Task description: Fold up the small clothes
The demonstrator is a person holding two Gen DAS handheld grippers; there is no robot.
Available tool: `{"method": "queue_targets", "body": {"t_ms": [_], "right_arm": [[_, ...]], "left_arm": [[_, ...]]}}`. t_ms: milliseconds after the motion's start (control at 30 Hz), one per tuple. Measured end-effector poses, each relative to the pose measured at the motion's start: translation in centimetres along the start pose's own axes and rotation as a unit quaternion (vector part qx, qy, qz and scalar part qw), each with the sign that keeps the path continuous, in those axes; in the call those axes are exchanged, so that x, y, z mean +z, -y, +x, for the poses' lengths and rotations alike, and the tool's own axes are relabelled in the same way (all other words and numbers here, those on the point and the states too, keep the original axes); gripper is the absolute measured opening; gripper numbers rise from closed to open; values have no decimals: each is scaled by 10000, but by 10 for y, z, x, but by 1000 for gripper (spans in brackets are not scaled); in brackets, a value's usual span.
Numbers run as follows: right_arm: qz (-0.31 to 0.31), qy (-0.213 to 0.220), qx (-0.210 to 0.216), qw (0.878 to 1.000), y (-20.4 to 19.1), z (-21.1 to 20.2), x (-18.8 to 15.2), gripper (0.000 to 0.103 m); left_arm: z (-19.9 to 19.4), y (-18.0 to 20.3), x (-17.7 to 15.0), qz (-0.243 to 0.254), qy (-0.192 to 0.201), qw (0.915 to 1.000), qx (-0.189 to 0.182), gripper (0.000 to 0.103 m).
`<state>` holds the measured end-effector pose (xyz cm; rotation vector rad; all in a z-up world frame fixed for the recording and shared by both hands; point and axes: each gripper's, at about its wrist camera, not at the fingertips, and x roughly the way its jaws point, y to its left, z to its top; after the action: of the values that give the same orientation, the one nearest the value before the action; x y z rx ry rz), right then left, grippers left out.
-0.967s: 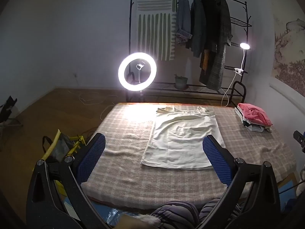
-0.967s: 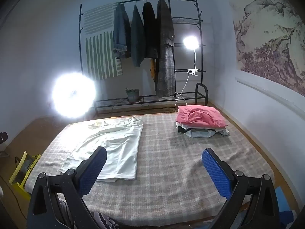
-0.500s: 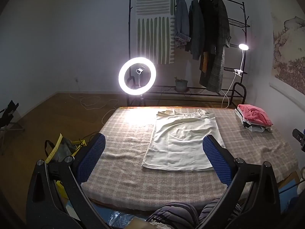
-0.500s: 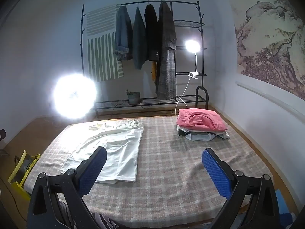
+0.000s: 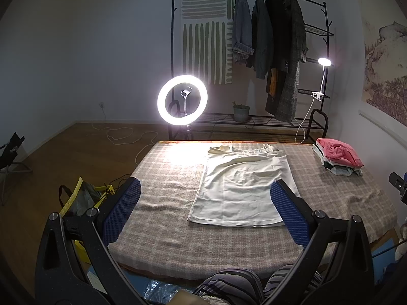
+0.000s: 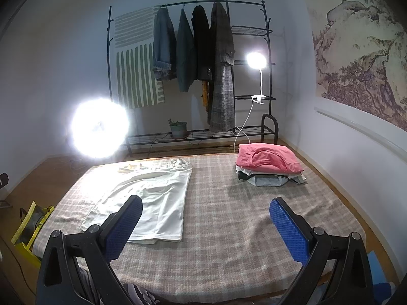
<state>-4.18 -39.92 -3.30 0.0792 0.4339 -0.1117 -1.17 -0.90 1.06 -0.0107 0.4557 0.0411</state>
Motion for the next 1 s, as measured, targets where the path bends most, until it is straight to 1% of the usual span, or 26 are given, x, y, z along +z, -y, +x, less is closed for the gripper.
{"method": "queue_targets", "body": {"t_ms": [1000], "right_arm": [[42,0,-12,10000,1,6,-11,101]], "left_arm": [[0,-2,-1,-28,-5,10000,-31,103]]}}
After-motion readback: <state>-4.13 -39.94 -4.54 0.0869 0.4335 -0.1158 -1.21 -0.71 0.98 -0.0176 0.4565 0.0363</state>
